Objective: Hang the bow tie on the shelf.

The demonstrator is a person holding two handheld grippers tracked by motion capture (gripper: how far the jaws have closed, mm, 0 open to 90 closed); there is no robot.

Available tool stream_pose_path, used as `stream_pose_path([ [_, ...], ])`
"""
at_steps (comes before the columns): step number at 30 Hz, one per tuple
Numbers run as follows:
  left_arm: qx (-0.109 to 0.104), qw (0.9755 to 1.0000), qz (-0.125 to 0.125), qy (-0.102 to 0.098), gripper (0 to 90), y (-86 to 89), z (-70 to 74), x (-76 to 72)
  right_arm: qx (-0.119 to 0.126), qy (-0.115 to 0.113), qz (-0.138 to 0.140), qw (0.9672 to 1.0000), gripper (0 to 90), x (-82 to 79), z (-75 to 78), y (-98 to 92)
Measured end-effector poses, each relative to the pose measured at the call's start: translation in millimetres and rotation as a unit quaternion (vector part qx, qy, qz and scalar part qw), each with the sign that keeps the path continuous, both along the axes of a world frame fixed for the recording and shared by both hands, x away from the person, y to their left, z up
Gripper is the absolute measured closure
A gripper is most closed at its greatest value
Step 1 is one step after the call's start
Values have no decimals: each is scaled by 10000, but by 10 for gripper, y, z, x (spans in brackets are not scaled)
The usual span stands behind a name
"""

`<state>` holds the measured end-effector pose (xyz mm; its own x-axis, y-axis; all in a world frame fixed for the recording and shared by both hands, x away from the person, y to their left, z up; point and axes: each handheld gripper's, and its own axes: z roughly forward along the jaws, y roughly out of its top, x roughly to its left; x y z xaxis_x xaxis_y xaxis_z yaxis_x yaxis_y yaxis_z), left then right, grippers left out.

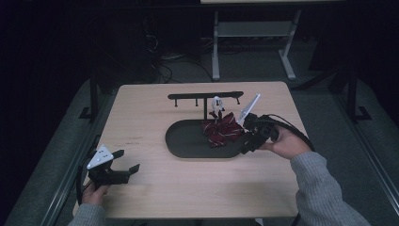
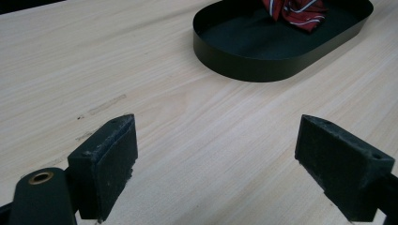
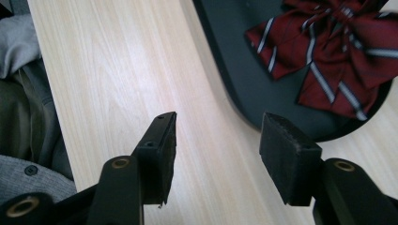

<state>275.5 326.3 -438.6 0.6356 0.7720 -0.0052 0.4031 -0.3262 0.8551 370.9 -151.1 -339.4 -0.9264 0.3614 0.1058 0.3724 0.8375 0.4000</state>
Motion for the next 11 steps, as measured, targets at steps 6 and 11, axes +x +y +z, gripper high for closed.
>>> stream_pose_path([
  [6, 1, 10000, -3, 4, 129, -3, 2, -2, 54, -57, -94, 9999, 427, -152, -149, -98],
  [11, 8, 10000, 0, -15, 129, -8, 0, -3, 210, -71, -265, 9994, 392, -298, -319, -220],
])
